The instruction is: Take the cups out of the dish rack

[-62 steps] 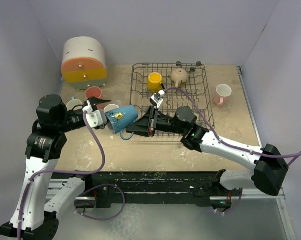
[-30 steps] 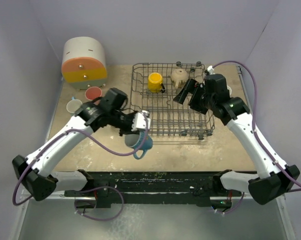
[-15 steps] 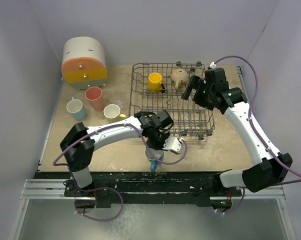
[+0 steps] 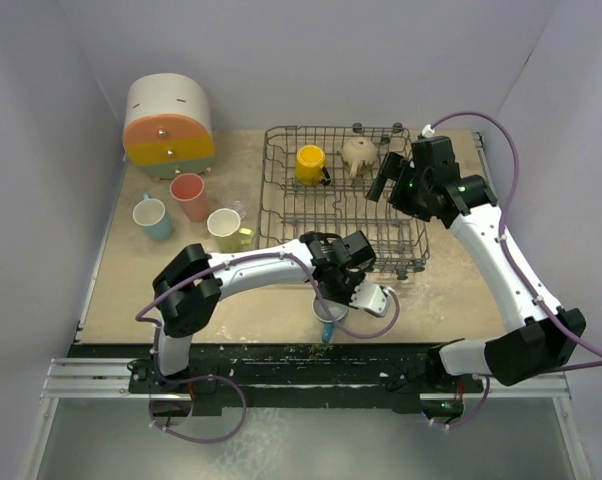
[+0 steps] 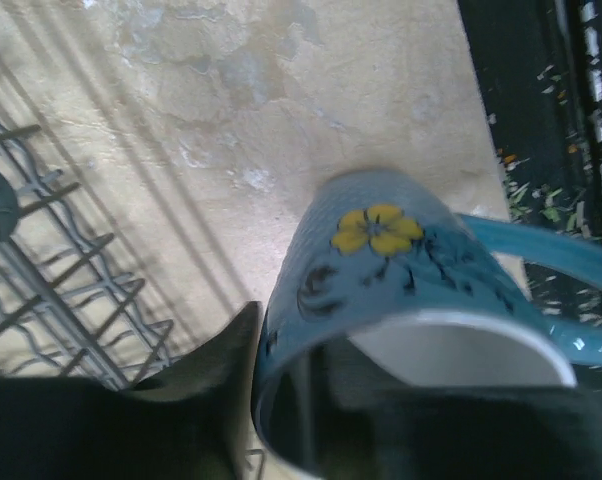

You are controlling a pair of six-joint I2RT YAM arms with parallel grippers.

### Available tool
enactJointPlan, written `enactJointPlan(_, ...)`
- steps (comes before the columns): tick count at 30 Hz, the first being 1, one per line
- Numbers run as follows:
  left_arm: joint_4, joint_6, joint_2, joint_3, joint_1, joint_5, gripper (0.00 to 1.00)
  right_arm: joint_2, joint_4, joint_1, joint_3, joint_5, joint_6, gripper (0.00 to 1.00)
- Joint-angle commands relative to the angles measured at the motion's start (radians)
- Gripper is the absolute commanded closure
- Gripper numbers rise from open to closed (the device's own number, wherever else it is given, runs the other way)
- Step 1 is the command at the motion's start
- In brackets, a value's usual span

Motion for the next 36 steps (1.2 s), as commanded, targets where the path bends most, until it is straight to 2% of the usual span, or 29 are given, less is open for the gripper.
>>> enactJointPlan(1,0.026,-0.015,-0.011,0.053,-0.003,-0.039,0.62,-0.035,0.03,-0.008,-0.011,0.002,-0.022,0.0)
enactJointPlan(4,0.083,-0.013,-0.052,0.026,-0.004,-0.067,0.49,-0.027,0.04,-0.009,-0.017,0.006,-0.023,0.0)
enactJointPlan(9,0.1,-0.007,-0.122,0.031,-0.004,-0.094,0.4,0.005,0.063,-0.009,-0.007,0.026,-0.036,0.0)
enactJointPlan(11,0.082,-0.005,-0.159,0.046,-0.003,-0.092,0.31,0.032,0.078,-0.009,0.007,0.041,-0.048,0.0)
enactJointPlan(12,0.075,-0.001,-0.191,0.052,-0.002,-0.093,0.21,0.048,0.085,-0.009,0.017,0.046,-0.055,0.0)
enactJointPlan(16,0.006,-0.008,-0.302,0.122,0.044,-0.053,0.0,0.159,0.132,-0.009,0.094,0.086,-0.108,0.0)
enactJointPlan(22,-0.096,-0.165,-0.428,0.218,0.264,0.047,0.01,0.407,0.174,-0.009,0.282,0.182,-0.213,0.03)
enactJointPlan(26,-0.116,-0.238,-0.513,0.159,0.41,0.045,0.0,0.591,0.148,-0.009,0.423,0.224,-0.237,0.07)
enactJointPlan(29,-0.133,-0.27,-0.566,0.114,0.507,0.05,0.01,0.706,0.137,-0.009,0.544,0.251,-0.286,0.13)
enactJointPlan(33,-0.139,-0.27,-0.619,0.048,0.559,0.016,0.01,0.828,0.134,-0.009,0.669,0.27,-0.327,0.17)
enactJointPlan(36,-0.142,-0.276,-0.639,0.025,0.579,0.01,0.01,0.904,0.145,-0.006,0.729,0.285,-0.295,0.18)
